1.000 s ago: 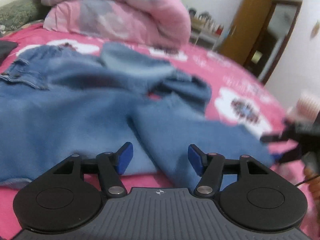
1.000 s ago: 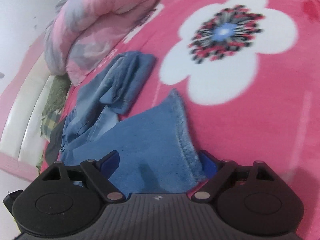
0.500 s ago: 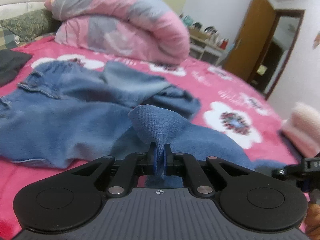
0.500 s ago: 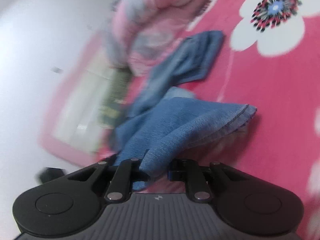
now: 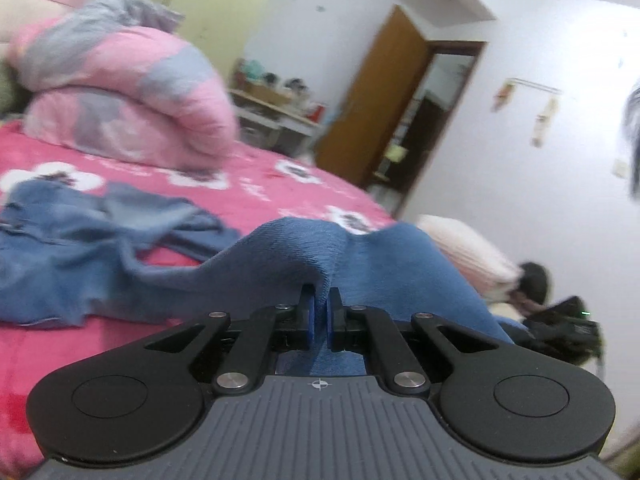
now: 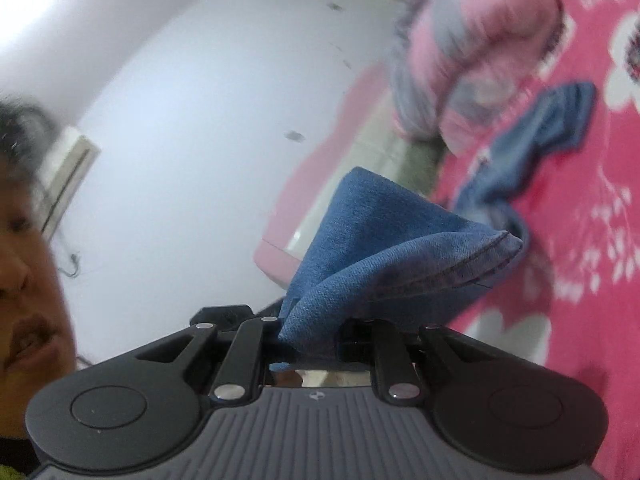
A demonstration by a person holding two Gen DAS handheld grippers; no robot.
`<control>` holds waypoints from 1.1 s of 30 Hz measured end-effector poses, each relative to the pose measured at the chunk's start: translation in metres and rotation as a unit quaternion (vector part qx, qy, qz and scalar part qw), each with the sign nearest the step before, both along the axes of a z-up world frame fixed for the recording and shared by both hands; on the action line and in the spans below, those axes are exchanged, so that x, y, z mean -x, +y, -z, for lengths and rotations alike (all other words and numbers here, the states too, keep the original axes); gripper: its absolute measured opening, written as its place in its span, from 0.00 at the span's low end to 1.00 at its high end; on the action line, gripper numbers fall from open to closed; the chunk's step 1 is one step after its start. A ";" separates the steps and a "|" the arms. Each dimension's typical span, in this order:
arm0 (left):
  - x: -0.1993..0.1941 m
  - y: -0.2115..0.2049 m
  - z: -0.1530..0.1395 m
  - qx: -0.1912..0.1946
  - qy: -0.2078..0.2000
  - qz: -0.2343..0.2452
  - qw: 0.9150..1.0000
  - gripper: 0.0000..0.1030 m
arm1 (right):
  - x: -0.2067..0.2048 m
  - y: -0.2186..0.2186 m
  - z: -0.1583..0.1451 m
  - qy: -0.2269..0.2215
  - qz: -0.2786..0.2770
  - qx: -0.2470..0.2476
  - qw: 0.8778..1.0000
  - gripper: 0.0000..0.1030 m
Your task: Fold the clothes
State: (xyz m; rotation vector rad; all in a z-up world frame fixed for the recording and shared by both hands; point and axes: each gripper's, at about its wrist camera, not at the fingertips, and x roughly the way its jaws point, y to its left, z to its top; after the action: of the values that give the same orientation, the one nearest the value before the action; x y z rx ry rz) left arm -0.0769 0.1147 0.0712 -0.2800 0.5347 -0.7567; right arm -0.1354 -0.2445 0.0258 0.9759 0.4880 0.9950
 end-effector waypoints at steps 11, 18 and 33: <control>-0.075 0.000 0.080 -0.124 0.130 -0.167 0.970 0.31 | -0.111 0.051 0.084 0.059 0.041 0.158 0.985 0.17; -0.069 0.015 0.042 -0.113 0.094 -0.191 0.970 0.35 | -0.136 0.071 0.149 0.123 0.013 0.224 0.967 0.41; -0.183 0.027 -0.030 -0.086 -0.050 -0.290 0.952 0.54 | -0.127 -0.031 0.071 0.101 0.165 0.177 0.965 0.78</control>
State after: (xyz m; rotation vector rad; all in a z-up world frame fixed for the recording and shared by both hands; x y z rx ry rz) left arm 0.1065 0.1419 0.1012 -0.2181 0.3883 -0.1500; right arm -0.0086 -0.2757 -0.0457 0.8044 0.6249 0.4886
